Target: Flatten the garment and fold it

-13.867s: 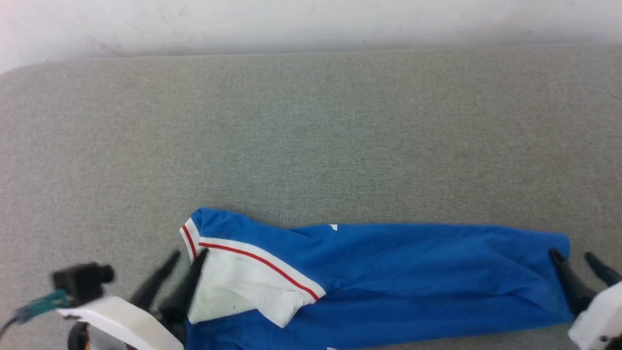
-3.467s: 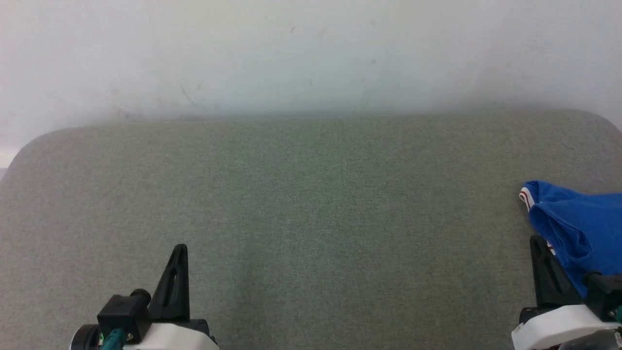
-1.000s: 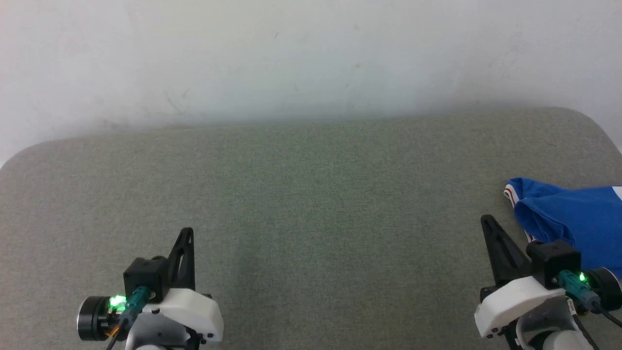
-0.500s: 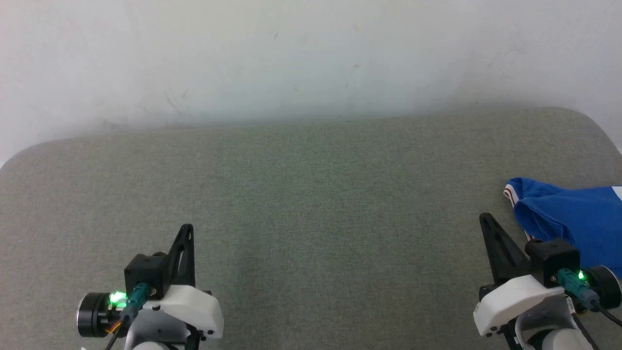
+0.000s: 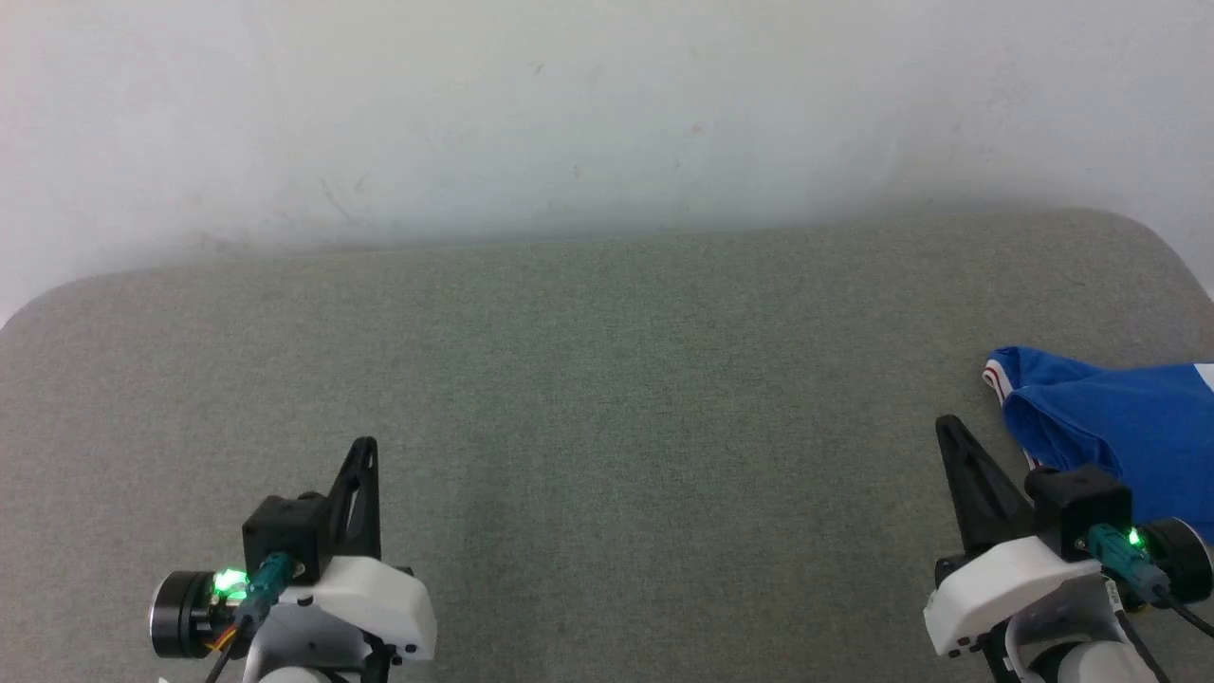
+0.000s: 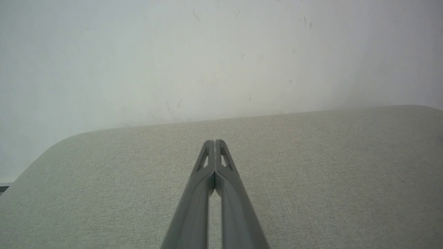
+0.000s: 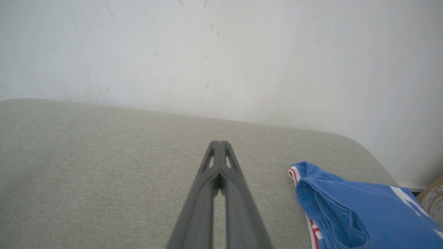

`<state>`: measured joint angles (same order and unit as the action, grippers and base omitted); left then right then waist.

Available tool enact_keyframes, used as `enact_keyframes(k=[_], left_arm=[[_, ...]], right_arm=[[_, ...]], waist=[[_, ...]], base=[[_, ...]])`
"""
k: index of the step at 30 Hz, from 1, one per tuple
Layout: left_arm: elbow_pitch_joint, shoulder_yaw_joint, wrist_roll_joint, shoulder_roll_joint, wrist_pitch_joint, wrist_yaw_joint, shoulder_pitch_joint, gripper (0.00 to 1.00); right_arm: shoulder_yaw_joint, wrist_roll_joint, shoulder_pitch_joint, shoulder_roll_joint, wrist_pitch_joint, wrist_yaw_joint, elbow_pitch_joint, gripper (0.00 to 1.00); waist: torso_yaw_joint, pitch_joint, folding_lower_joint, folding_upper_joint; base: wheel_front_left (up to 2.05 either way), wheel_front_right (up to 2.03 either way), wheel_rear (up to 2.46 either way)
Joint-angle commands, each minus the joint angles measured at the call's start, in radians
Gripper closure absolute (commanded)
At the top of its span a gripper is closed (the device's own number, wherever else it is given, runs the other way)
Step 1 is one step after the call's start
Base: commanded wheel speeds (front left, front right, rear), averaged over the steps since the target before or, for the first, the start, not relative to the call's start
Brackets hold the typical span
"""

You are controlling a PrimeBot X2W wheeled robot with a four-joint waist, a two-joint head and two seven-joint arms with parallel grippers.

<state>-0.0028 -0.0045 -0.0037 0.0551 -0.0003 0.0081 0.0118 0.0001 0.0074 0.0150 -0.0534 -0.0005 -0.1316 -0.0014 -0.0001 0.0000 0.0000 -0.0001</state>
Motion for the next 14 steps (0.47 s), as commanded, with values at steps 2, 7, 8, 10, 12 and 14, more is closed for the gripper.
enact_keyframes(k=[2,7,8,10,12,14], left_arm=[[0.003,0.005,0.004,-0.005,0.000,-0.008,-0.012,1.00],[0.003,0.005,0.004,-0.005,0.000,-0.008,-0.012,1.00],[0.003,0.005,0.004,-0.005,0.000,-0.008,-0.012,1.00],[0.003,0.005,0.004,-0.005,0.000,-0.008,-0.012,1.00],[0.003,0.005,0.004,-0.005,0.000,-0.008,-0.012,1.00],[0.003,0.005,0.004,-0.005,0.000,-0.008,-0.012,1.00]], right_arm=[[0.000,-0.007,-0.015,0.003,0.000,0.001,0.001,1.00],[0.000,-0.007,-0.015,0.003,0.000,0.001,0.001,1.00],[0.000,-0.007,-0.015,0.003,0.000,0.001,0.001,1.00],[0.000,-0.007,-0.015,0.003,0.000,0.001,0.001,1.00],[0.000,-0.007,-0.015,0.003,0.000,0.001,0.001,1.00],[0.000,-0.007,-0.015,0.003,0.000,0.001,0.001,1.00]], waist=[[0.000,0.000,0.0000,0.0001],[0.000,0.000,0.0000,0.0001],[0.000,0.000,0.0000,0.0001],[0.000,0.000,0.0000,0.0001],[0.000,0.000,0.0000,0.0001],[0.000,0.000,0.0000,0.0001]], base=[[0.00,0.00,0.00],[0.00,0.00,0.00],[0.00,0.00,0.00],[0.00,0.00,0.00],[0.00,0.00,0.00],[0.00,0.00,0.00]])
